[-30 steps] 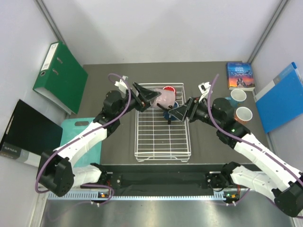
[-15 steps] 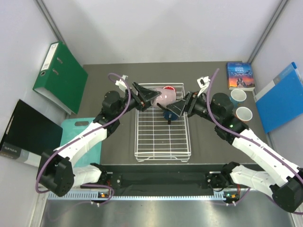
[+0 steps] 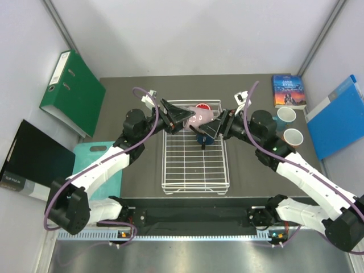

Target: Unload the cups from the dish rack

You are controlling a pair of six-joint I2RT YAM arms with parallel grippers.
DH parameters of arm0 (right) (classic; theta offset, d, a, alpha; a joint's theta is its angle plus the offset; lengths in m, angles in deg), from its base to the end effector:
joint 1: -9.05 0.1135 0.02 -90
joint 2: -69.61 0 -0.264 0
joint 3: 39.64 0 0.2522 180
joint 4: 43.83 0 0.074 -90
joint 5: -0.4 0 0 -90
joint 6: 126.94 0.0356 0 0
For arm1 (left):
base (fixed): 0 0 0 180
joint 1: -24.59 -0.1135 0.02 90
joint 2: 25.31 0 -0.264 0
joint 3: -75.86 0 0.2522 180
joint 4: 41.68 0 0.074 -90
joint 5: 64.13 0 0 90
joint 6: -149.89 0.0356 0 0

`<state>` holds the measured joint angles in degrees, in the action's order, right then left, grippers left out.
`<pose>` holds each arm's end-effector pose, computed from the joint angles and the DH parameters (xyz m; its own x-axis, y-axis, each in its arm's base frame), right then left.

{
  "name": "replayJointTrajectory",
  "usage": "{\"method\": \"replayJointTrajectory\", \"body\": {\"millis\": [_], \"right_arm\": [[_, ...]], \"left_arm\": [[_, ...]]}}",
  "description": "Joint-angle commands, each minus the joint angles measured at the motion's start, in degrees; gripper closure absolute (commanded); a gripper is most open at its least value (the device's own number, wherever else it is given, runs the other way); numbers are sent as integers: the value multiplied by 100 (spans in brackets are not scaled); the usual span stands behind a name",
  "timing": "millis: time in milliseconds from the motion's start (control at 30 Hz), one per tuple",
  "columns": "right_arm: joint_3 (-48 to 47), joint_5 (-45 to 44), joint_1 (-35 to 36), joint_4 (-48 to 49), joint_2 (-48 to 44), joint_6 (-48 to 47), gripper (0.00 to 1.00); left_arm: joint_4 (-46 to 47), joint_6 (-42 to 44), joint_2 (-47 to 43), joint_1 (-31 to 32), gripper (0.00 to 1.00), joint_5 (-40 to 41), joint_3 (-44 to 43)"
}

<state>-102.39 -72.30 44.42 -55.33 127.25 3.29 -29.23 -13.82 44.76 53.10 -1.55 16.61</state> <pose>0.1873 0.1459 0.3469 -0.5819 0.3432 -0.7373 -0.5473 0.5054 0.6671 0.2411 -0.1496 0.3173 -0.7879 -0.5416 -0.2930 0.2563 0.1441 -0.9558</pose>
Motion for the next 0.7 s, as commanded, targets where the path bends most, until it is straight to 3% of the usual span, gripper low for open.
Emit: {"method": "replayJointTrajectory", "body": {"millis": [0, 167, 433, 567, 667], "right_arm": [[-348, 107, -4, 503, 176, 11, 31], [-322, 72, -4, 846, 308, 117, 38], [-278, 388, -4, 1505, 467, 450, 72], [-155, 634, -4, 1725, 449, 626, 100], [-76, 618, -4, 1813, 335, 635, 100]], "left_arm": [[999, -231, -54, -3, 100, -228, -118], [1166, -363, 51, 14, 100, -396, -48], [1360, -486, 201, 14, 100, -457, 32], [1395, -486, 271, 14, 100, -492, 32], [1360, -486, 359, 5, 100, -510, 23]]}}
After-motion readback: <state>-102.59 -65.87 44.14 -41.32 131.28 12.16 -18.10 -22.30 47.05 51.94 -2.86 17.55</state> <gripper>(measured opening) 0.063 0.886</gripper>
